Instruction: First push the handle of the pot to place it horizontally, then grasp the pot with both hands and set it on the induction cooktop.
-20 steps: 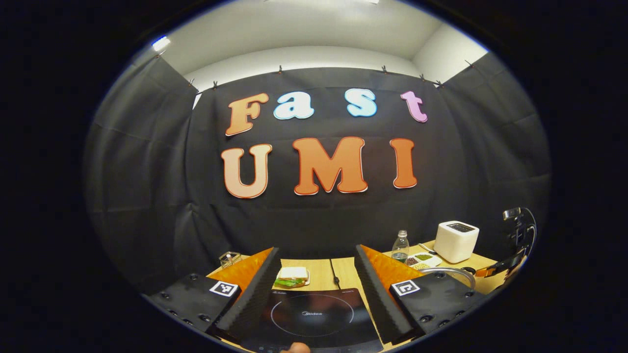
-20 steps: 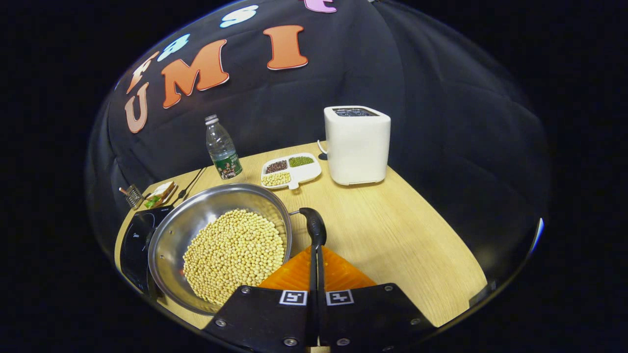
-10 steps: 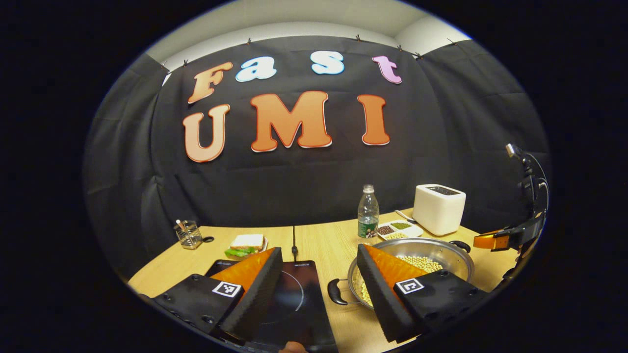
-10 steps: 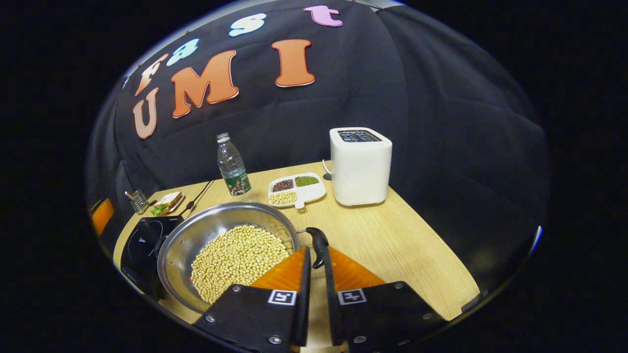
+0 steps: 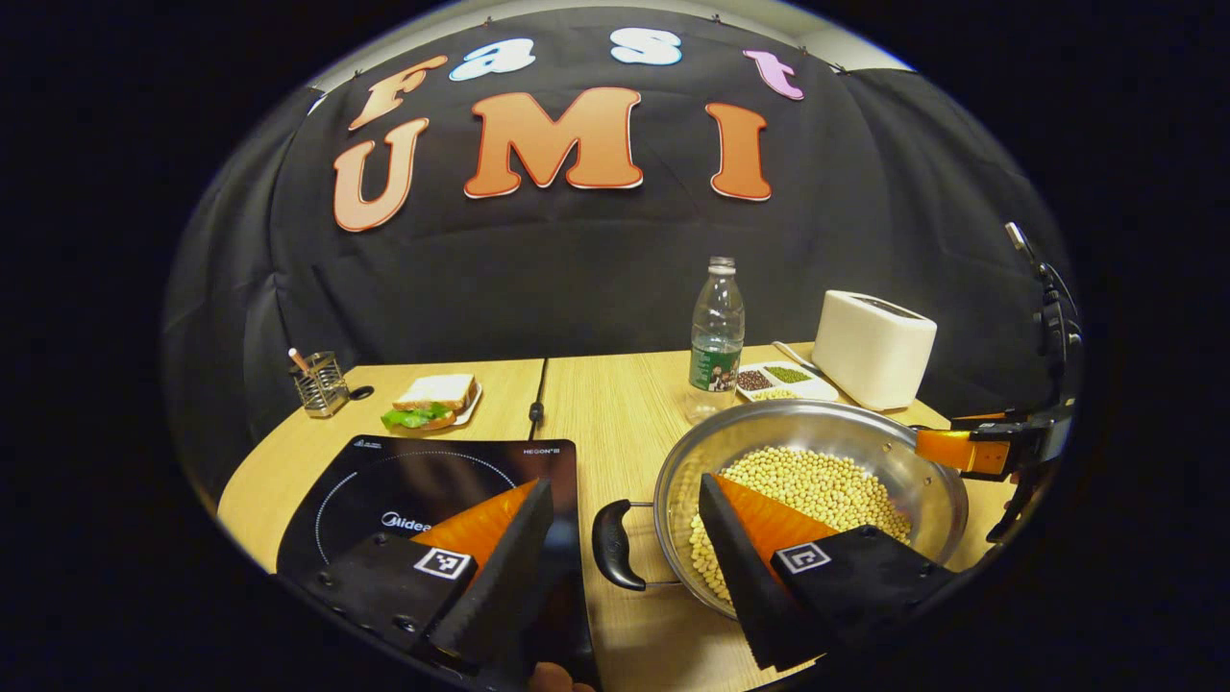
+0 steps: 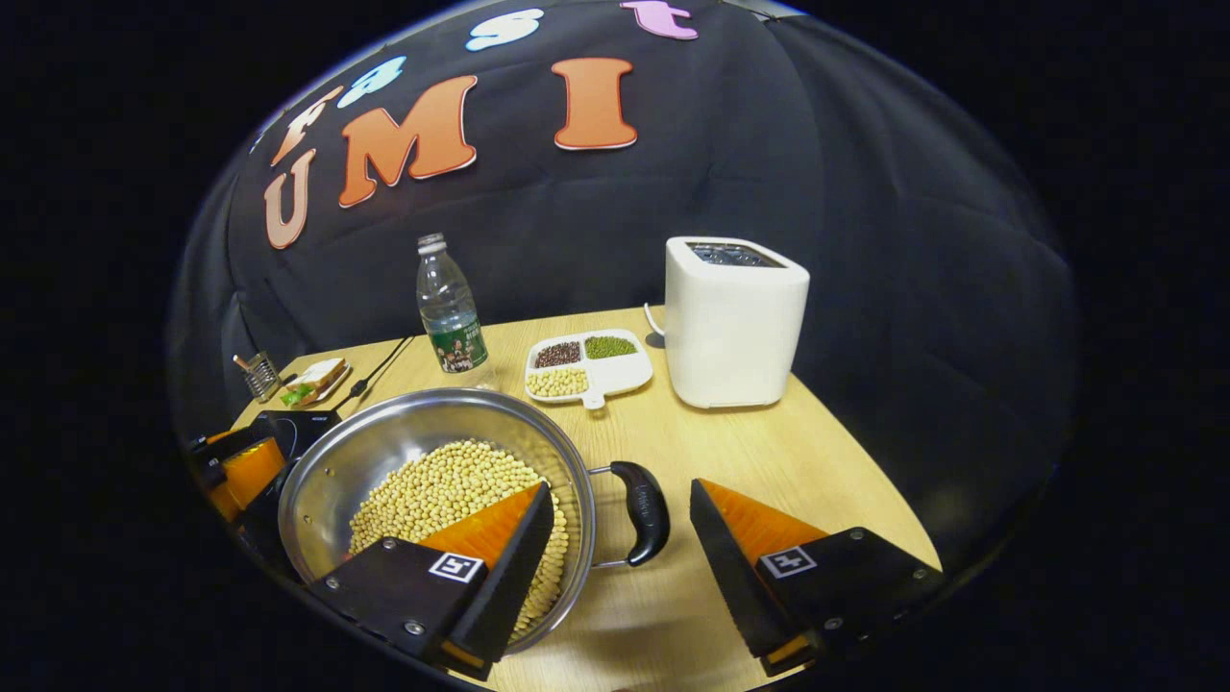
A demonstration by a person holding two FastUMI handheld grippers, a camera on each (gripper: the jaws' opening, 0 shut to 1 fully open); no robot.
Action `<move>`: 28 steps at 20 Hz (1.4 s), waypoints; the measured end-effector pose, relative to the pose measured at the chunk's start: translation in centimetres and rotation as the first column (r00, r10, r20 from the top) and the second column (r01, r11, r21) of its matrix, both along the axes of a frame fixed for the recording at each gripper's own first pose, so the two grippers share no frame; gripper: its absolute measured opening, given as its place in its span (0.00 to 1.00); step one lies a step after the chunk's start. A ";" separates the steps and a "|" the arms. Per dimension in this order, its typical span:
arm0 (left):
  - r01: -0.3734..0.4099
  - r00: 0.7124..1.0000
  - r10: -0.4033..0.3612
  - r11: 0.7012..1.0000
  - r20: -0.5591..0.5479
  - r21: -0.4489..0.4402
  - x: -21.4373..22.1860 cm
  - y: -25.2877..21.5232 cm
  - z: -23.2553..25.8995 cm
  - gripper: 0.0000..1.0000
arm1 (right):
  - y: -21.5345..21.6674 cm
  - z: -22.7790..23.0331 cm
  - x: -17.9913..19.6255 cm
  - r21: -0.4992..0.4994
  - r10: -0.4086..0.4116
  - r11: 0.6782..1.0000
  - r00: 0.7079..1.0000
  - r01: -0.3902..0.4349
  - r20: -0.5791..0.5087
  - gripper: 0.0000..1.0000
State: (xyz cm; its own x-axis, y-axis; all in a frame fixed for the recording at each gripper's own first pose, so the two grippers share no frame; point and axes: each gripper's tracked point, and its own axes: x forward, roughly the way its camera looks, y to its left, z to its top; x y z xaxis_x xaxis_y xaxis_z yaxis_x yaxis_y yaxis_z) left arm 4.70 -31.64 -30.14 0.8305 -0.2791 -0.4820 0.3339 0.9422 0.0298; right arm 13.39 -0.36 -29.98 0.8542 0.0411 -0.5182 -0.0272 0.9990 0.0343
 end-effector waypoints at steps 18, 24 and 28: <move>0.050 0.969 -0.042 0.998 -0.244 0.025 -0.5 -3.4 -7.4 0.82 | -2.7 -3.4 -2.2 0.037 -0.034 0.998 0.989 0.040 -0.147 0.58; 0.051 0.961 -0.045 0.999 -0.272 0.015 0.0 -3.8 -7.7 0.67 | -2.9 -3.0 -3.2 0.076 -0.101 0.990 0.982 0.115 -0.160 0.51; 0.064 0.963 -0.067 0.998 -0.261 -0.018 -1.2 -3.9 -5.5 0.66 | -3.3 -0.3 -4.7 0.081 -0.129 0.987 0.985 0.139 -0.114 0.51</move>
State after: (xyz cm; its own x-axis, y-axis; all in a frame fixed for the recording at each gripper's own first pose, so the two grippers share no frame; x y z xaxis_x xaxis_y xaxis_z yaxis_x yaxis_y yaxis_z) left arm 3.49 -35.58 -35.59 0.6554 -0.3342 -0.6774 0.3900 0.9177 -0.0753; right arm 8.72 -3.64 -30.28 0.7943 -0.0201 -0.6072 0.1154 0.9862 0.1183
